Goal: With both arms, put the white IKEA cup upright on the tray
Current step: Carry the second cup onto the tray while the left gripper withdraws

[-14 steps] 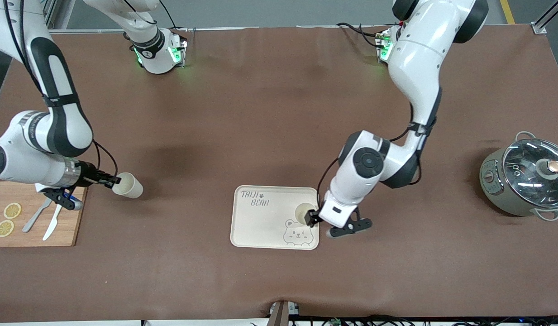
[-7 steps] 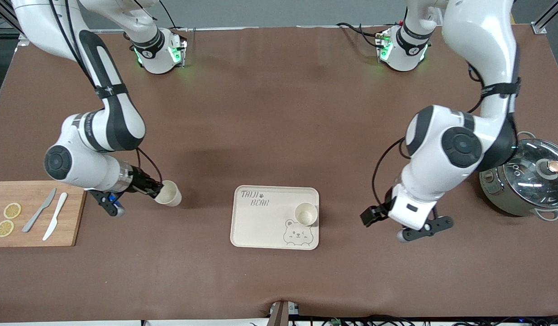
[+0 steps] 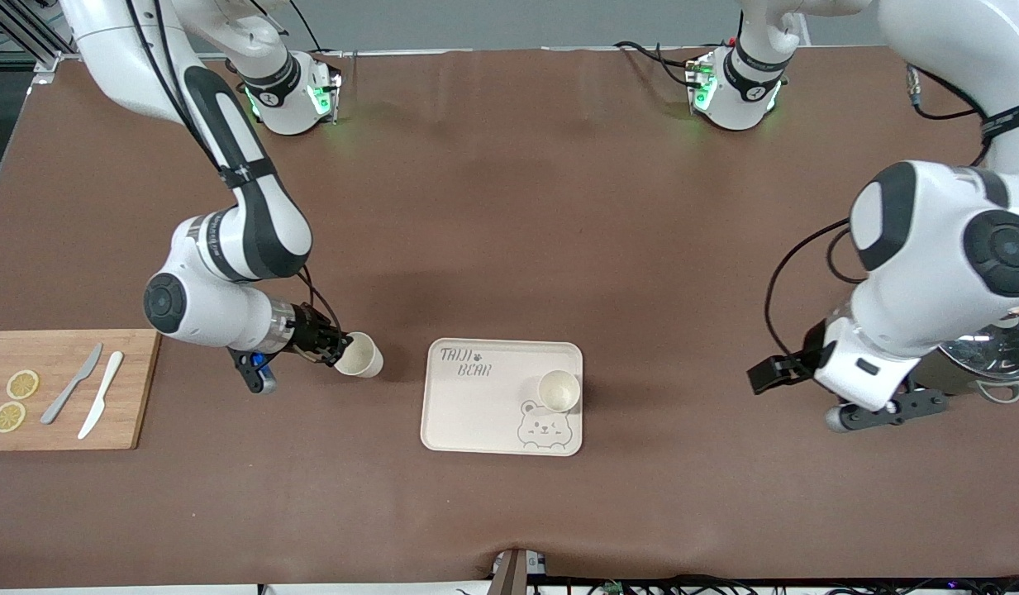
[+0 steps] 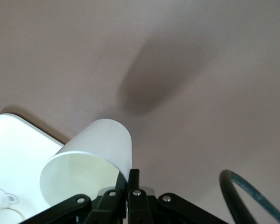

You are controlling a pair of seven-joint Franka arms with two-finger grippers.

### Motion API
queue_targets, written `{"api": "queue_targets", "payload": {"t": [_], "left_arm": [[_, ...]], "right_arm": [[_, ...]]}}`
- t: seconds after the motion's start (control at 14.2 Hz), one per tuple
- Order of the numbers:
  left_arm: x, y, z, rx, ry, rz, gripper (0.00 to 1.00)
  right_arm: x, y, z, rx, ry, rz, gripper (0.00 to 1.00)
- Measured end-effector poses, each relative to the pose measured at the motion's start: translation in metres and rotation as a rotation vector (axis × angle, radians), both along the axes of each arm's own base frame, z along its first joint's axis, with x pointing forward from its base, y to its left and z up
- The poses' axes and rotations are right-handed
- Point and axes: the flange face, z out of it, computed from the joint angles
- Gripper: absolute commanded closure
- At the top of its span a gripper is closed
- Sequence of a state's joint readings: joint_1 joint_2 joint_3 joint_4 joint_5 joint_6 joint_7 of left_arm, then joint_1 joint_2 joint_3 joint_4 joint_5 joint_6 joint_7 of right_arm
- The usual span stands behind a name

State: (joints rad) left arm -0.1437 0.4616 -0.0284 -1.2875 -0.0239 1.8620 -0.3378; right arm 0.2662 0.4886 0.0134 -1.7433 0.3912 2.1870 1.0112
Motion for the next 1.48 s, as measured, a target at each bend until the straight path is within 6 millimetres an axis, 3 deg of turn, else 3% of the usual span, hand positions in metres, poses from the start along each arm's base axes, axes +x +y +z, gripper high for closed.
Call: {"api": "queue_targets", "payload": {"t": [0.28, 0.63, 0.91, 0.98, 1.06, 1.13, 1.48], "left_arm": [[-0.013, 0.051, 0.039, 0.01, 0.008, 0.01, 0.0], [-0.023, 0.067, 0.062, 0.085, -0.011, -0.03, 0.0], [-0.031, 0.093, 0.074, 0.095, 0.008, -0.012, 0.0], [-0.034, 0.102, 0.079, 0.097, 0.011, -0.014, 0.0], [-0.038, 0.109, 0.082, 0.099, 0.022, -0.022, 0.0], [-0.042, 0.114, 0.086, 0.101, 0.033, -0.036, 0.0], [-0.07, 0.138, 0.116, 0.106, 0.084, -0.075, 0.0]], "right_arm": [[0.002, 0.07, 0.003, 0.005, -0.065, -0.116, 1.0], [0.011, 0.113, -0.02, 0.007, -0.045, -0.174, 1.0], [0.006, 0.134, -0.04, -0.002, -0.026, -0.16, 1.0], [0.004, 0.138, -0.045, -0.005, -0.02, -0.153, 0.94], [0.002, 0.141, -0.049, -0.008, -0.016, -0.148, 0.75], [0.001, 0.142, -0.051, -0.01, -0.013, -0.146, 0.01], [0.004, 0.143, -0.047, -0.035, -0.042, -0.115, 0.0]]}}
